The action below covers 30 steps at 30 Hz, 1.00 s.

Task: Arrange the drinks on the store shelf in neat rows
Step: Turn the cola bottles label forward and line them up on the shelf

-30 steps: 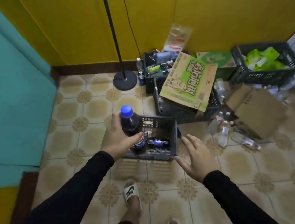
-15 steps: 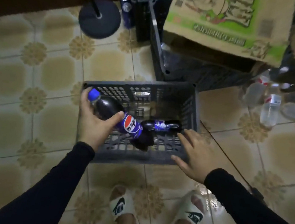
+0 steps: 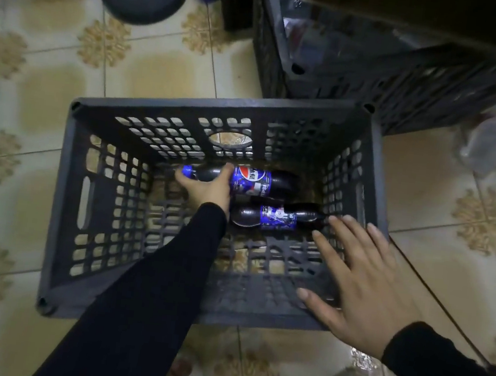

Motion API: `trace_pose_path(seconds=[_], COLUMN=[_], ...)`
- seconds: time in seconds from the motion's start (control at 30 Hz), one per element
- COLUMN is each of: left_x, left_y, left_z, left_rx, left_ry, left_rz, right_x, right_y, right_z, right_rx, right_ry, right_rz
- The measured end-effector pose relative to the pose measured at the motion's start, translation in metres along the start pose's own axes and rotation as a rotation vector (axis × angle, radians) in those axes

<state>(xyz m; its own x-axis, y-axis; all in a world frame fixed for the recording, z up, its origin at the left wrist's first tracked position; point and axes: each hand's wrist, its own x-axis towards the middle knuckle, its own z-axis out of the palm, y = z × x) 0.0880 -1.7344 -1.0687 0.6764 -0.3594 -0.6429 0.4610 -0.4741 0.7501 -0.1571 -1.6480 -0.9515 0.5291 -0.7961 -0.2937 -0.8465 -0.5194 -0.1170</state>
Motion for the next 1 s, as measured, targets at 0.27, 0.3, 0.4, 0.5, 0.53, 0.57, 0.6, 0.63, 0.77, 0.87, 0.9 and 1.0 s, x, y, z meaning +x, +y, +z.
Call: trace_pose_path(seconds=[0.27, 0.3, 0.4, 0.5, 0.53, 0.57, 0.6, 0.63, 0.77, 0.87, 0.9, 1.0], left_x=[0.012, 0.015, 0.022, 0.028, 0.029, 0.028, 0.028, 0.028, 0.03, 0.029, 0.027, 0.018], left_y=[-0.016, -0.016, -0.017, -0.026, -0.028, -0.03, -0.032, -0.033, -0.032, -0.029, -0.027, -0.018], left_z=[0.005, 0.003, -0.005, -0.013, -0.016, -0.019, -0.023, -0.027, -0.036, -0.039, -0.042, -0.052], left_rx=[0.502, 0.631, 0.841, 0.833, 0.827, 0.829, 0.837, 0.86, 0.985, 1.029, 1.039, 1.051], left_ry=[-0.065, -0.065, -0.147, -0.235, -0.253, -0.271, -0.289, -0.31, -0.362, -0.383, -0.39, -0.4], left_rz=[-0.064, -0.061, -0.046, -0.008, 0.013, 0.026, 0.035, 0.035, 0.09, 0.114, 0.113, 0.136], right_x=[0.0, 0.0, 0.0, 0.0, 0.0, 0.0, 0.0, 0.0, 0.0, 0.001, 0.001, 0.0], right_y=[0.001, 0.001, 0.001, 0.001, 0.001, 0.001, 0.002, 0.002, 0.002, 0.002, 0.002, 0.002], right_z=[0.006, 0.006, 0.007, 0.008, 0.008, 0.008, 0.008, 0.008, 0.009, 0.008, 0.008, 0.008], right_rx=[-0.021, -0.021, -0.016, -0.016, -0.014, -0.012, -0.012, -0.011, -0.013, -0.014, -0.018, -0.025], right_ry=[0.034, 0.036, 0.054, 0.069, 0.073, 0.076, 0.076, 0.074, 0.066, 0.068, 0.071, 0.069], right_rz=[0.023, 0.024, 0.026, 0.02, 0.019, 0.018, 0.019, 0.02, 0.02, 0.019, 0.019, 0.018])
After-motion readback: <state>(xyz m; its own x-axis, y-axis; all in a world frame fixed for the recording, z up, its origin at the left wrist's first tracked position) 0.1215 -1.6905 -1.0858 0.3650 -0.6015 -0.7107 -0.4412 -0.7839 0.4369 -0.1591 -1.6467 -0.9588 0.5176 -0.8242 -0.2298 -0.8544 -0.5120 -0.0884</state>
